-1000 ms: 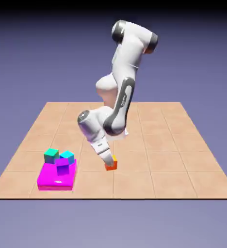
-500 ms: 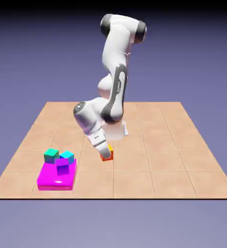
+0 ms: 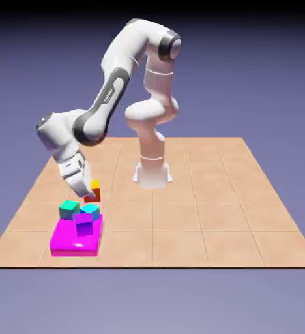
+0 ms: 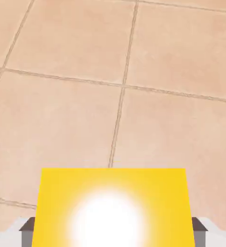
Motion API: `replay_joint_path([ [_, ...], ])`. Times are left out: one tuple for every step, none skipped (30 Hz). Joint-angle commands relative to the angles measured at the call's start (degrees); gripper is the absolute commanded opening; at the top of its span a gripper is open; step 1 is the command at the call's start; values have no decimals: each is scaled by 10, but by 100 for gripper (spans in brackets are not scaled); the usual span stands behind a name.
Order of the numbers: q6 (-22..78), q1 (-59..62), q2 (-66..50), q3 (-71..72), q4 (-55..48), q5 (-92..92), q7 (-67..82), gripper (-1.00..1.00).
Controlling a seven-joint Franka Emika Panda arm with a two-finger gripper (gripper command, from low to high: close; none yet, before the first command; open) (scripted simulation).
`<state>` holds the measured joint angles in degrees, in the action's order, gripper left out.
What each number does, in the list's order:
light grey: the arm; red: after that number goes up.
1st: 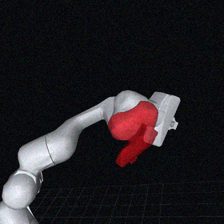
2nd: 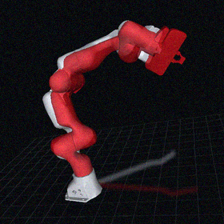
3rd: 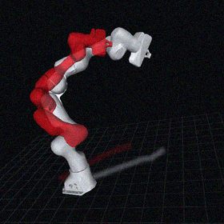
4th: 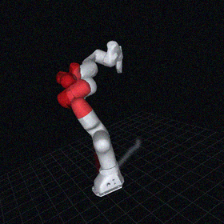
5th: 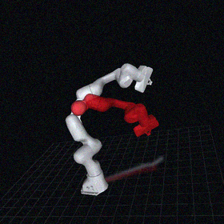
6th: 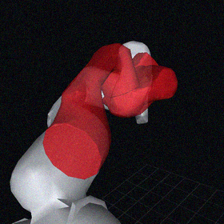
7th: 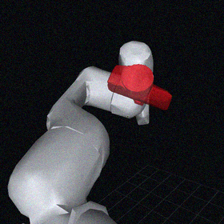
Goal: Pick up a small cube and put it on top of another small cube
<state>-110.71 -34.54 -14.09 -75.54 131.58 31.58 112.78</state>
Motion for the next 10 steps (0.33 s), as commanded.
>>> replay_joint_path([
  [0, 0, 0, 0, 0, 2, 1, -100],
  [-12, 13, -17, 21, 8, 24, 15, -100],
  [-23, 27, -33, 41, 15, 45, 30, -100],
  [-35, 40, -50, 62, 23, 67, 45, -100],
  [-46, 53, -67, 83, 30, 89, 59, -100],
  [-56, 64, -81, 100, 37, 108, 72, -100],
  [-56, 64, -81, 100, 37, 108, 72, 100],
  [-56, 64, -81, 100, 37, 108, 72, 100],
  [-44, 51, -64, 80, 29, 86, 57, 100],
  [-33, 38, -47, 59, 22, 64, 42, 100],
])
